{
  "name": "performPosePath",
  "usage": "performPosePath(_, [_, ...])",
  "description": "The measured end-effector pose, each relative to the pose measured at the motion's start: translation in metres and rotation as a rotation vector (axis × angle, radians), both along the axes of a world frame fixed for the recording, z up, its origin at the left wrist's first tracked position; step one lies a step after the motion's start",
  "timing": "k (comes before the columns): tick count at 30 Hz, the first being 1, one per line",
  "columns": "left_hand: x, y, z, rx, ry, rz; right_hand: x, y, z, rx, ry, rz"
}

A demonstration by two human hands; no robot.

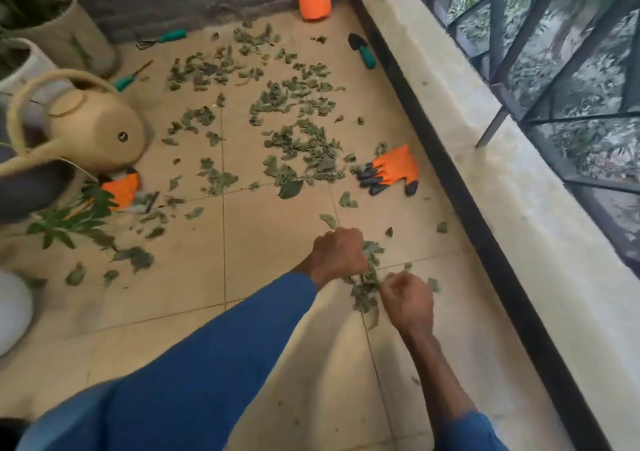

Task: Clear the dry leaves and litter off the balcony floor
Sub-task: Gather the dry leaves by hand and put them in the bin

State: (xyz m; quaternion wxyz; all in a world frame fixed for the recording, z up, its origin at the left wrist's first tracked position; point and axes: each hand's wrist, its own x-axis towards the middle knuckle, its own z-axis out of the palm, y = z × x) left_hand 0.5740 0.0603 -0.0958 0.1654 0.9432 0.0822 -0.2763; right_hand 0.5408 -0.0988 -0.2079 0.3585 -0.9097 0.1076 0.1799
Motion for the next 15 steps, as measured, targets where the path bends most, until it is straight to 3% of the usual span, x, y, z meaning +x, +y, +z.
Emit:
performPosePath(6, [0.004, 0.009, -0.034, 0.041, -0.074, -0.158, -0.040, 0.007, -0.054, -0.094, -0.067, 0.043])
performPosePath(15, [-0.031, 0.025, -0.028, 0.053, -0.070, -0.245, -0.056, 0.032, -0.048, -0.124, -0.208, -0.011])
